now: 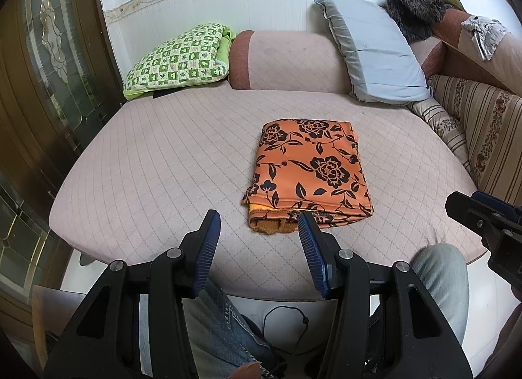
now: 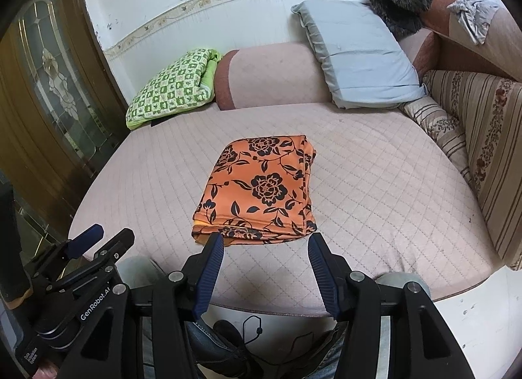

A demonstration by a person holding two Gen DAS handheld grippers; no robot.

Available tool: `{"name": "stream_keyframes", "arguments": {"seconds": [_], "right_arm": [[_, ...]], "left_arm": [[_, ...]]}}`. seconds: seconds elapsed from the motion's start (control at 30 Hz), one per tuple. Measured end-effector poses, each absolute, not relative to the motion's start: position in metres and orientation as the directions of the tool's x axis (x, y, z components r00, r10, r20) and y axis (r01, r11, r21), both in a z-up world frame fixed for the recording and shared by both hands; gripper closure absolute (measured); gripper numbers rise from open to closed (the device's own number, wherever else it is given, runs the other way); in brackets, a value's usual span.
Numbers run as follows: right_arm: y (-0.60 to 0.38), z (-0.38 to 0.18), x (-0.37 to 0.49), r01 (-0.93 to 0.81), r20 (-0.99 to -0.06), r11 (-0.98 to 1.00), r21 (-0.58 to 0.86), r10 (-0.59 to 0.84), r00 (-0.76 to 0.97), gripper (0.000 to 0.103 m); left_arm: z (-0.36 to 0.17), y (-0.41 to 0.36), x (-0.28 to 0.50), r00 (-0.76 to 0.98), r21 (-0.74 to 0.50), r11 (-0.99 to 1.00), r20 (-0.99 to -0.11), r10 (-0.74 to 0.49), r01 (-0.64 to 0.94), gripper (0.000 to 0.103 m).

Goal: Fold small clothes

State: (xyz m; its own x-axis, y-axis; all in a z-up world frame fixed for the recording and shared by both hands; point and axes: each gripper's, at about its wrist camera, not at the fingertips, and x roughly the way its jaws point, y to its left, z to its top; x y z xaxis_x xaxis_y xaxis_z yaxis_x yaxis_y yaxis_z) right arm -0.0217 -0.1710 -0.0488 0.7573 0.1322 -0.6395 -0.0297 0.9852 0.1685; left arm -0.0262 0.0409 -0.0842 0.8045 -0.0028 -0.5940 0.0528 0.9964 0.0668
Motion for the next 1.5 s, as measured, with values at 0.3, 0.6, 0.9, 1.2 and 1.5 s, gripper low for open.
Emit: {"name": "stream_keyframes", "arguments": {"seconds": [0.3, 0.6, 0.9, 1.2, 1.5], "right_arm": [[-0.1704, -0.0489, -0.0203, -0.033, -0.644, 0.986, 0.165, 0.133, 0.754, 0.051], [-0.1705, -0.0488, -0.0201, -0.033, -0.641, 0.986, 0.164, 0.132, 0.756, 0.051], [-0.1729, -0.0477, -0.0191, -0.033, -0.639, 0.986, 0.162, 0.13, 0.758, 0.051], [-0.1735, -0.0447, -0.0199, -0.035, -0.636, 0.987, 0.16, 0.13, 0.761, 0.051], [-0.1681, -0.0445, -0.0169, -0.038, -0.651, 0.988, 0.147, 0.126, 0.749, 0.051]], "left_arm": [[-0.0841, 0.0413, -0.0255, 0.804, 0.066, 0.996, -0.595, -0.004, 0.054, 0.053], [-0.0839, 0.0414, -0.0257, 0.805, 0.067, 0.996, -0.594, -0.003, 0.053, 0.053], [-0.0839, 0.0411, -0.0263, 0.806, 0.067, 0.996, -0.592, -0.002, 0.051, 0.053], [-0.0825, 0.0411, -0.0262, 0.806, 0.066, 0.996, -0.591, -0.007, 0.057, 0.053], [-0.0834, 0.0397, -0.0203, 0.797, 0.054, 0.996, -0.603, -0.026, 0.074, 0.053]]}}
